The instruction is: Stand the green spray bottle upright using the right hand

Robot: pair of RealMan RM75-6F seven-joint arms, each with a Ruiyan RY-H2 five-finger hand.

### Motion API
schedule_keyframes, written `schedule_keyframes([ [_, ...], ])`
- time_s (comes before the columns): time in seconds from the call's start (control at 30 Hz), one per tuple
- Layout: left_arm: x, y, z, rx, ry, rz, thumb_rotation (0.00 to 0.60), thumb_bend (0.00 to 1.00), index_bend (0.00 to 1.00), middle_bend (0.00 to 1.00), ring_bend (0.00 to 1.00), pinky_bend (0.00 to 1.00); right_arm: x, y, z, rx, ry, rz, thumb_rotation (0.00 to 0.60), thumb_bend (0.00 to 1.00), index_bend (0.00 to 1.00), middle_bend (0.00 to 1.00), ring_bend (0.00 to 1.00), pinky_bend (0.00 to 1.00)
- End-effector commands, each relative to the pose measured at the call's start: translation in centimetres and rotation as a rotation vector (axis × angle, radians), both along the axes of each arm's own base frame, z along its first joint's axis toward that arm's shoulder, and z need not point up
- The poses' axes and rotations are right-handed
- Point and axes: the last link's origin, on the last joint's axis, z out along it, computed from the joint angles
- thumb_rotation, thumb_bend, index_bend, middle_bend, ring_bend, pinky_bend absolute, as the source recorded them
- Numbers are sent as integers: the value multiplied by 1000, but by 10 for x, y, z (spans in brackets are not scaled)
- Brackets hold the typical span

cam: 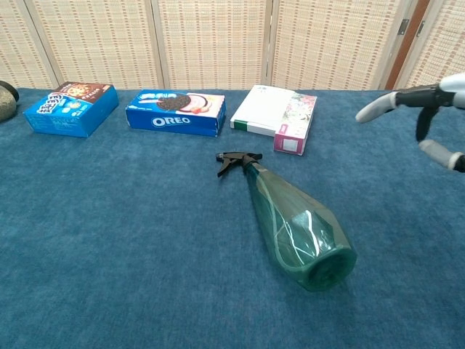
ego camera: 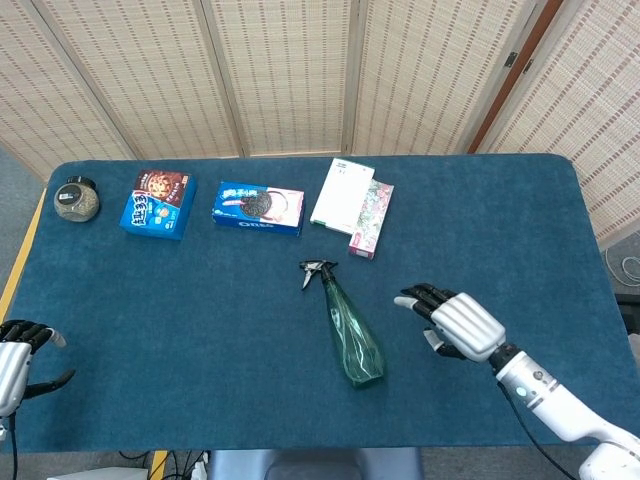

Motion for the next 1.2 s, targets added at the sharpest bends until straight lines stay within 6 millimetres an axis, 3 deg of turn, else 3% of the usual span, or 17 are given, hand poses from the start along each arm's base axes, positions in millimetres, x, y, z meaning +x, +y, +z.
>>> schedule_keyframes([
  [0.03,0,0,0,0,2,3,600,0,489,453,317,227,14,-1,-10,56,21,67,600,760,178,140,117,347],
  [0.17,0,0,-1,0,7,8,600,0,489,459,321,227,25,1,-20,112,57,136,600,886,178,145,117,339],
  [0.37,0,-1,-1,3,8,10,600,0,489,466,326,227,33,7,-35,166,183,248,600,992,178,158,117,325],
  [0.63,-2,-4,-1,8,0,19,600,0,489,475,330,228,40,12,-52,159,292,374,600,1000,178,168,113,301],
  [1.2,-6,-5,-1,12,-4,32,600,0,489,475,331,235,61,11,-82,113,324,553,600,1000,178,167,70,282],
])
